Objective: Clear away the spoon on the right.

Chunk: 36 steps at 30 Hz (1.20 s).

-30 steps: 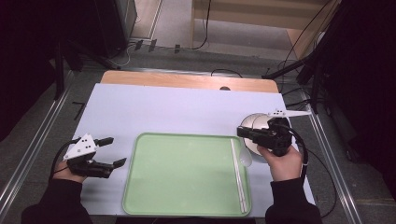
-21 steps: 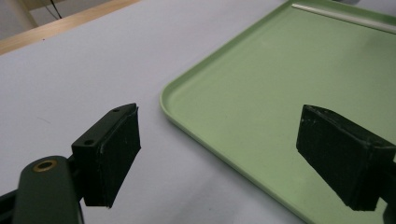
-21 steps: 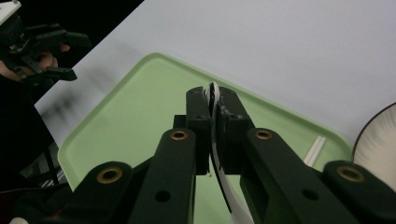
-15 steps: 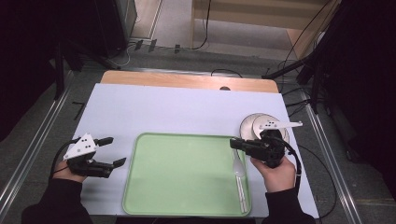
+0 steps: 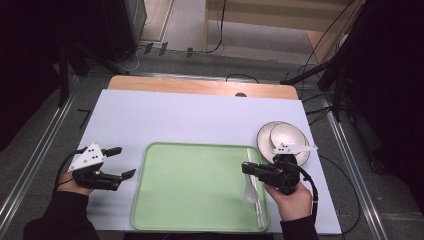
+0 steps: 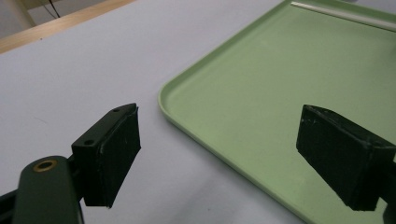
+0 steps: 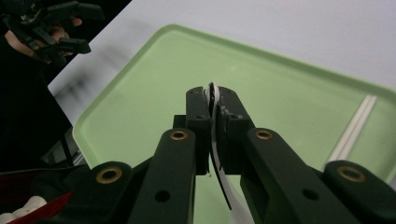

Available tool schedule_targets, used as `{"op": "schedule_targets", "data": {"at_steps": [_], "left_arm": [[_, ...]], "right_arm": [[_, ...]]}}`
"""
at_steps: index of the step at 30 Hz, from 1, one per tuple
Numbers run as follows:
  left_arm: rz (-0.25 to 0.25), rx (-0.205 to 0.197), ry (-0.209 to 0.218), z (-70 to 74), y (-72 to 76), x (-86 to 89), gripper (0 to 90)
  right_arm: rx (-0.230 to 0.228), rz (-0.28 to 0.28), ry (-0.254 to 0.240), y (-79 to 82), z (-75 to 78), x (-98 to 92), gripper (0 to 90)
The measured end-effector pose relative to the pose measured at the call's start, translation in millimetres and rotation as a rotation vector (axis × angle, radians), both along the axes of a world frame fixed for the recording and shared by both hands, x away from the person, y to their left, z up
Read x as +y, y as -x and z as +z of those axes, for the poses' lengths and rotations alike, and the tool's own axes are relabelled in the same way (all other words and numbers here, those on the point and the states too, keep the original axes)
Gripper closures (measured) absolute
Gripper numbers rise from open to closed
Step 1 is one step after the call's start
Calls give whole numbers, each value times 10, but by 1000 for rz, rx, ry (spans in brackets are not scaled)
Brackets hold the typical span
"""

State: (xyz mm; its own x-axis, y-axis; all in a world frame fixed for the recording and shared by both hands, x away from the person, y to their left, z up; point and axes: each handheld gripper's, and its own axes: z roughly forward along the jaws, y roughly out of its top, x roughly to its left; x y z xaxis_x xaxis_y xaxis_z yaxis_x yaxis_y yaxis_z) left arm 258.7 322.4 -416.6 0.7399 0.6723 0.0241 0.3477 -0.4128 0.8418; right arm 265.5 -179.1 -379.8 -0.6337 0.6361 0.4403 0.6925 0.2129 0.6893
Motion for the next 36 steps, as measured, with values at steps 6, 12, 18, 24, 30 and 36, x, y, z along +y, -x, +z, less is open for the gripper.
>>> {"op": "schedule_targets", "data": {"at_steps": [6,12,18,24,30,36], "left_arm": [[-3,2,-1,-2,-3,-5,135],[-3,1,-2,-3,-5,-4,134],[-3,3,-2,-5,-6,-11,134],[-8,3,-6,-5,-10,-22,135],[-5,4,-4,-9,-15,-29,135],[-10,6,-9,-9,-19,-40,134]], "right_arm": [[41,26,36,22,-135,97,856],[81,30,43,-45,-254,137,855],[94,20,54,-99,-332,127,845],[136,22,61,-185,-440,116,833],[144,18,79,-256,-517,118,814],[158,17,117,-339,-612,156,791]]}}
